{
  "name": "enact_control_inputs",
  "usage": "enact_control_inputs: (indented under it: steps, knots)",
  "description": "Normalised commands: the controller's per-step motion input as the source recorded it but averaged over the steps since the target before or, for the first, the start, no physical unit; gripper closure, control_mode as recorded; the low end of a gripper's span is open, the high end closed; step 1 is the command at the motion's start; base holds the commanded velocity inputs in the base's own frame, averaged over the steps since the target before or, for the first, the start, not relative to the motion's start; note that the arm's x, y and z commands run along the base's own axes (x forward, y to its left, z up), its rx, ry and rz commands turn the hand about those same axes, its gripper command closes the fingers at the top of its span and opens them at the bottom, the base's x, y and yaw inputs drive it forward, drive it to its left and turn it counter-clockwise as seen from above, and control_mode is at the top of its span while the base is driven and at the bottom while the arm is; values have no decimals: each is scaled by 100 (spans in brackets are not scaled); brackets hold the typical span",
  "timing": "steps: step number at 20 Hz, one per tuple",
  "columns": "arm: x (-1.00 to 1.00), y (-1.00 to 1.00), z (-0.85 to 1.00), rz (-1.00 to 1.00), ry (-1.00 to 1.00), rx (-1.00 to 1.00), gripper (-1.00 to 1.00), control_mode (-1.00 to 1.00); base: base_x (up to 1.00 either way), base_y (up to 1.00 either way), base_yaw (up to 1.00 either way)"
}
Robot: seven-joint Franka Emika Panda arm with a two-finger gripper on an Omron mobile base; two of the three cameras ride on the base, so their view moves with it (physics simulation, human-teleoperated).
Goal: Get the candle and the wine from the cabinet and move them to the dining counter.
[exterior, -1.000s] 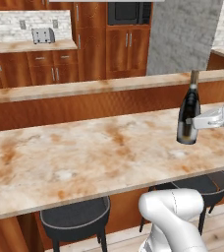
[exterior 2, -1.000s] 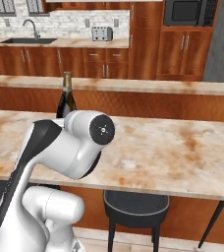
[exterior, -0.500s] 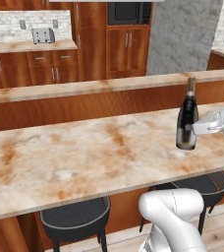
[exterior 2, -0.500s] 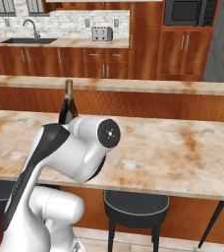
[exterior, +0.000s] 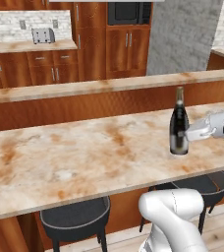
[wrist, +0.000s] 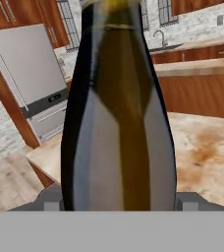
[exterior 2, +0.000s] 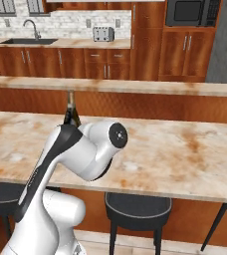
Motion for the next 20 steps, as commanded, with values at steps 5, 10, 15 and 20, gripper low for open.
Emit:
enact_control_inputs:
  steps: [5, 10, 15, 20]
  knots:
    - [39, 21, -39, 3, 0, -8, 100, -100, 0, 0, 0]
    - [40, 28, -39, 3, -9, -9, 100, -100, 0, 0, 0]
    - [27, 24, -40, 9, -20, 0, 100, -100, 0, 0, 0]
    - [23, 15, -31, 6, -18, 1, 100, -100, 0, 0, 0]
